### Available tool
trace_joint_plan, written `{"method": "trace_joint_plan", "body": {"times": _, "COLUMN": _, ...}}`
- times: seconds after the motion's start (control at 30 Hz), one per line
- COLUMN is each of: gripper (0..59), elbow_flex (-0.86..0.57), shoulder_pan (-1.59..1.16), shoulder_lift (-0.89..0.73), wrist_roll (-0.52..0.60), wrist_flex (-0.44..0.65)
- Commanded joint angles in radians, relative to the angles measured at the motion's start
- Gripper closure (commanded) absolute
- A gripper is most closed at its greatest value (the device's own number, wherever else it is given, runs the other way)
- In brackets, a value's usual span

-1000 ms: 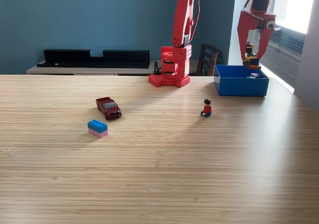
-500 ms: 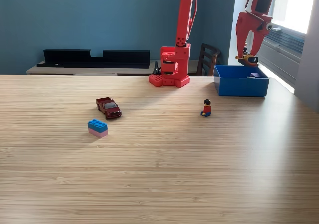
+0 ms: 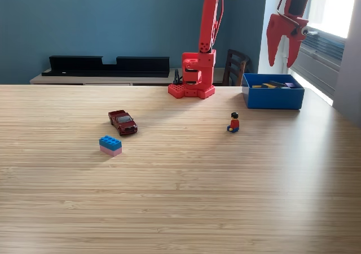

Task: Grasp a lego block and put it in the bin.

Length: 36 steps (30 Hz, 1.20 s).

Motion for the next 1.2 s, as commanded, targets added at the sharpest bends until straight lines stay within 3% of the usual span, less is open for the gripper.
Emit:
{"method": "trace_joint_plan", "body": {"times": 0.03, "gripper": 58.5, "elbow_flex": -0.16, "shoulder_pan": 0.238, "shoulder_lift": 0.048, "wrist_roll": 0.069, "wrist_flex": 0.023}}
{"method": "trace_joint_plan", "body": {"times": 0.3, "gripper": 58.5, "elbow_flex": -0.307, "shoulder_pan": 0.724, "shoulder_lift": 0.048, "wrist_roll": 0.252, "wrist_flex": 0.02}}
{"method": "trace_joint_plan", "body": {"times": 0.6, "gripper": 58.5, "elbow_flex": -0.341, "shoulder_pan": 1.058, "shoulder_lift": 0.048, "wrist_roll": 0.302, "wrist_flex": 0.012}}
{"method": "trace_joint_plan", "body": {"times": 1.2, "gripper": 58.4, "elbow_flex": -0.325, "shoulder_pan": 1.115, "shoulder_lift": 0.048, "wrist_roll": 0.299, "wrist_flex": 0.002}}
